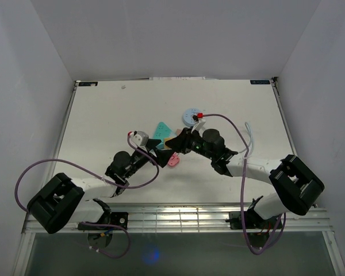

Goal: Insert the plug

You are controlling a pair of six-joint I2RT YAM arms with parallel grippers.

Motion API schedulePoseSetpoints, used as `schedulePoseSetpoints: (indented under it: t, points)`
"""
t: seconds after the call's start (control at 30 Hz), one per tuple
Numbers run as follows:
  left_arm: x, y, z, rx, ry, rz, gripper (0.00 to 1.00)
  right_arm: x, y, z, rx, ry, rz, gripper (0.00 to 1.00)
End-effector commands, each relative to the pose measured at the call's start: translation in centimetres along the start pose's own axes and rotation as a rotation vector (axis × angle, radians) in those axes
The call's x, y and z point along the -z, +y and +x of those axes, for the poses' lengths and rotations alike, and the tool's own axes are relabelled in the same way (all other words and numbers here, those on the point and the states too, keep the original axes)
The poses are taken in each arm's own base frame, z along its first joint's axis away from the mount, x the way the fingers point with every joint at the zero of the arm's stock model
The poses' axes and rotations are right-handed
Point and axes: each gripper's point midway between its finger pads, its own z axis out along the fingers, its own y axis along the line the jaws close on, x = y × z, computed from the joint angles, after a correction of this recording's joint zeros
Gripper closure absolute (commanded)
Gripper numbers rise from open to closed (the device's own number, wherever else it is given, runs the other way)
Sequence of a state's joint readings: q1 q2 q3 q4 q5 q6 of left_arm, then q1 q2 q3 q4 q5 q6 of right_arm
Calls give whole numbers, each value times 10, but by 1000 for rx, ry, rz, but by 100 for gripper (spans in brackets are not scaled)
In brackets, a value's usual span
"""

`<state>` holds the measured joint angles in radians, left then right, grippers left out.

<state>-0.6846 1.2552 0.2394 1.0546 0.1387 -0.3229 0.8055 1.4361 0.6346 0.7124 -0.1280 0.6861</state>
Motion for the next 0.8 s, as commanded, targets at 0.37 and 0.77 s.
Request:
schedulePoseSetpoints:
  t: [0.37, 0.77]
  points:
    - [-3, 3, -12, -56, -53, -22, 21, -17, 38, -2, -53, -10, -89, 92]
    - [1, 3, -14, -116, -66, -15, 64, -17, 41, 0, 36, 5, -99, 92]
